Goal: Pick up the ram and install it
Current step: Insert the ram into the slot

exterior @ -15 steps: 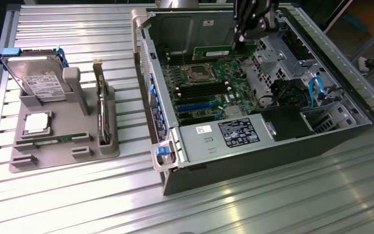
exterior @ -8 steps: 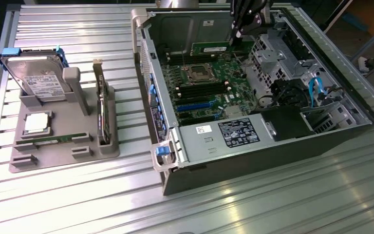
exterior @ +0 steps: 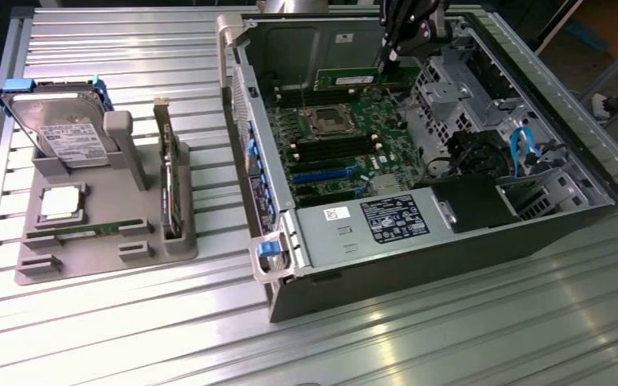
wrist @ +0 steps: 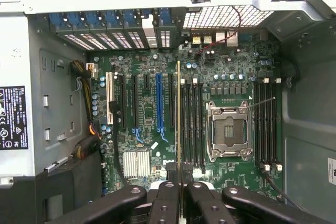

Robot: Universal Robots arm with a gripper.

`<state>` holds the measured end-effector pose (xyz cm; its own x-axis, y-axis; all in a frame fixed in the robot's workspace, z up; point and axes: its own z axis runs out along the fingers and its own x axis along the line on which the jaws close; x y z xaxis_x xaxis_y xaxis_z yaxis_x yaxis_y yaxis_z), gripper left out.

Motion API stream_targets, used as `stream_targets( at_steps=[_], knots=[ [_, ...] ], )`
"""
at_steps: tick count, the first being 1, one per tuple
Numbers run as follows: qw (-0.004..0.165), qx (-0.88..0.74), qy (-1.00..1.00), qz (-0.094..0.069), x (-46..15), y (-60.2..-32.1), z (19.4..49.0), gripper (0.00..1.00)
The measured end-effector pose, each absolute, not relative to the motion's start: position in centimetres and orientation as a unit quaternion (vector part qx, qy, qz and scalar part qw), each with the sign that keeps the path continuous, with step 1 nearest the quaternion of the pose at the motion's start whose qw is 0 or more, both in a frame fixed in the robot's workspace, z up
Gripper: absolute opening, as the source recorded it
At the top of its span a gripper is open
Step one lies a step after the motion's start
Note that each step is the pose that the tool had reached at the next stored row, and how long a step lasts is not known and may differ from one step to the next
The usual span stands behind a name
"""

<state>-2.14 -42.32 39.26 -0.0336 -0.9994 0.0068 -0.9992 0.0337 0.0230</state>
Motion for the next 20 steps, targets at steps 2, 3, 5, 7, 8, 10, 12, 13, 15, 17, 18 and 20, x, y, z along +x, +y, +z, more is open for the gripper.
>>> stream_targets(
  at_steps=[2, 3, 5, 7, 8, 10, 12, 13, 15, 17, 18, 20],
  knots=[
    [0.011, 0.695, -0.719, -0.006, -2.1, -42.3, 39.3, 0.12],
    [0.01, 0.695, -0.719, -0.006, -2.1, -42.3, 39.3, 0.12],
    [0.01, 0.695, -0.719, -0.006, -2.1, -42.3, 39.3, 0.12],
    [0.01, 0.695, -0.719, -0.006, -2.1, -42.3, 39.3, 0.12],
    [0.01, 0.695, -0.719, -0.006, -2.1, -42.3, 39.3, 0.12],
    [0.01, 0.695, -0.719, -0.006, -2.1, -42.3, 39.2, 0.12],
    [0.01, 0.695, -0.719, -0.006, -2.1, -42.0, 39.1, 0.12],
    [0.01, 0.695, -0.719, -0.006, -2.1, -41.9, 39.1, 0.12],
    [0.01, 0.695, -0.719, -0.006, -2.1, -41.7, 39.0, 0.12],
    [0.01, 0.695, -0.719, -0.007, -2.1, -41.5, 39.0, 0.12],
    [0.01, 0.695, -0.719, -0.007, -2.1, -41.4, 38.9, 0.12],
    [0.008, 0.695, -0.719, -0.008, -2.1, -41.2, 38.8, 0.12]
  ],
)
